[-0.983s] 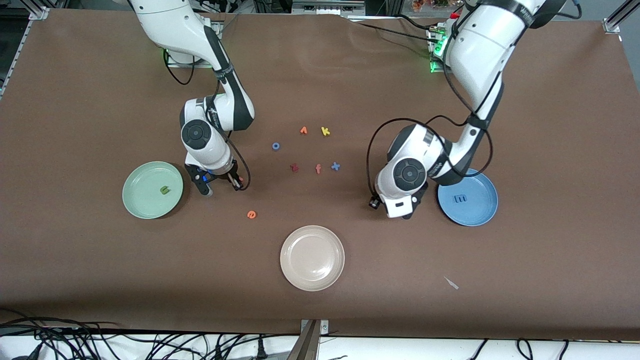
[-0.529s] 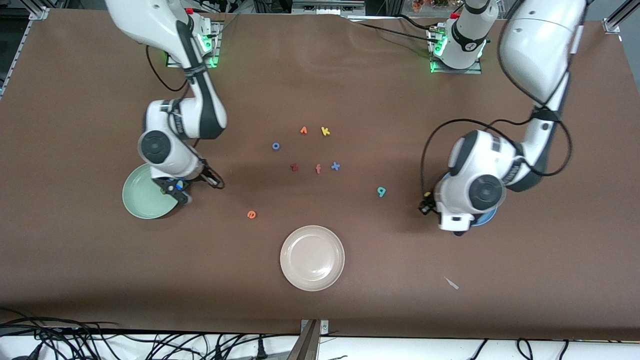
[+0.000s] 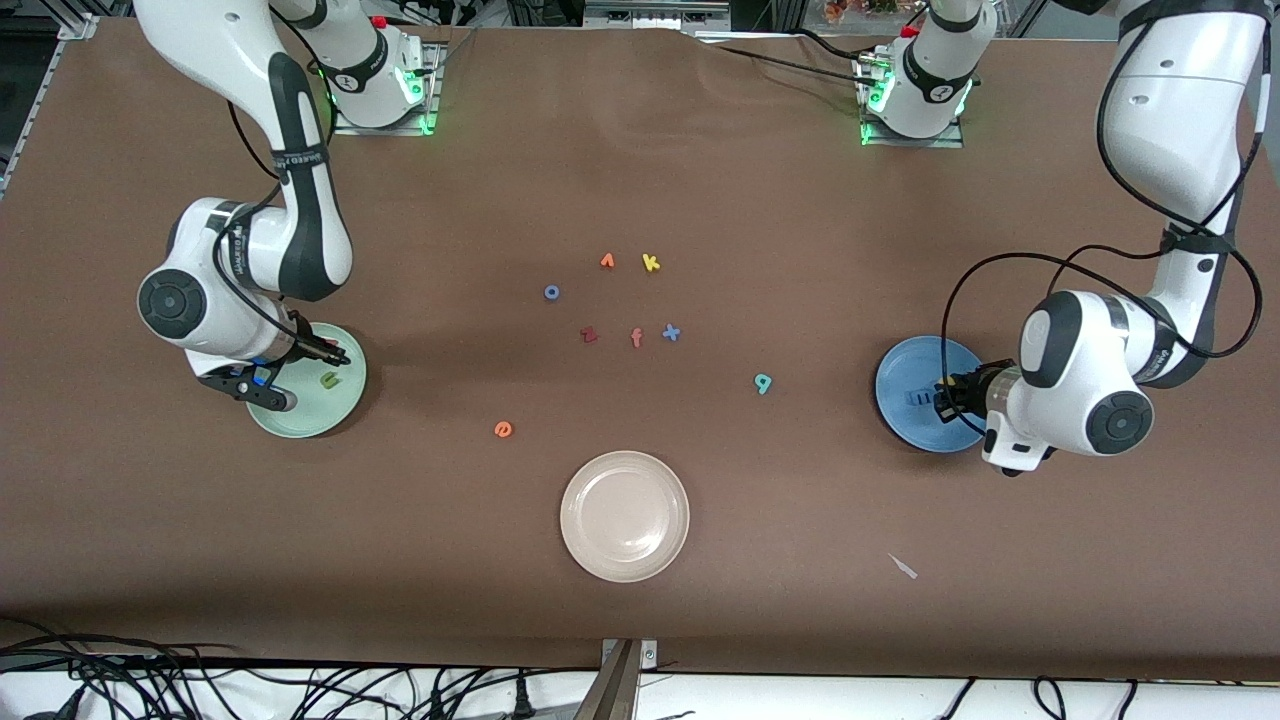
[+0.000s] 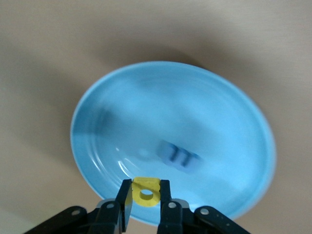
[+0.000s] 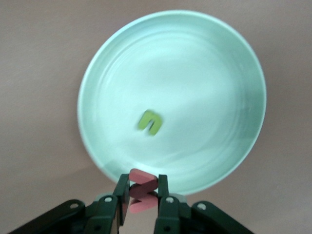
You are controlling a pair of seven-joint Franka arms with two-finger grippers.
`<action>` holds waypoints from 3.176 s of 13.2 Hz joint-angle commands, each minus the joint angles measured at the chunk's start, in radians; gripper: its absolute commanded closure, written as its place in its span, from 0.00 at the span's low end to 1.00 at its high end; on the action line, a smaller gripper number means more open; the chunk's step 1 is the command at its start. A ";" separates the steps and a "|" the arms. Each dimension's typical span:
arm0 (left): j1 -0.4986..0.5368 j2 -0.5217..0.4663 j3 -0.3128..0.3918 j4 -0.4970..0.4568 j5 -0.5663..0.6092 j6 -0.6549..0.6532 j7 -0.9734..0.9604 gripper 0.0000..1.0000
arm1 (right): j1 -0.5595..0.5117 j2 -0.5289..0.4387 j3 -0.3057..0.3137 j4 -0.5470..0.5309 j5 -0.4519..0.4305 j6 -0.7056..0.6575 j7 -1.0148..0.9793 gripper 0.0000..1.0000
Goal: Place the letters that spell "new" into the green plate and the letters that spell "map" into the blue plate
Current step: 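Grasp the orange a with the right gripper while the left grasps teal b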
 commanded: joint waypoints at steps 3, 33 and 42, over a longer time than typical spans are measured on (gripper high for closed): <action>0.028 0.025 -0.013 0.007 0.019 0.001 0.065 0.00 | -0.033 0.061 -0.001 0.098 0.011 -0.042 -0.026 0.00; -0.271 -0.014 -0.208 -0.280 0.364 0.626 0.365 0.34 | -0.036 0.356 0.352 0.513 0.193 0.118 0.287 0.30; -0.280 0.009 -0.210 -0.246 0.385 0.626 0.351 0.44 | -0.040 0.373 0.364 0.530 0.195 0.120 0.289 0.88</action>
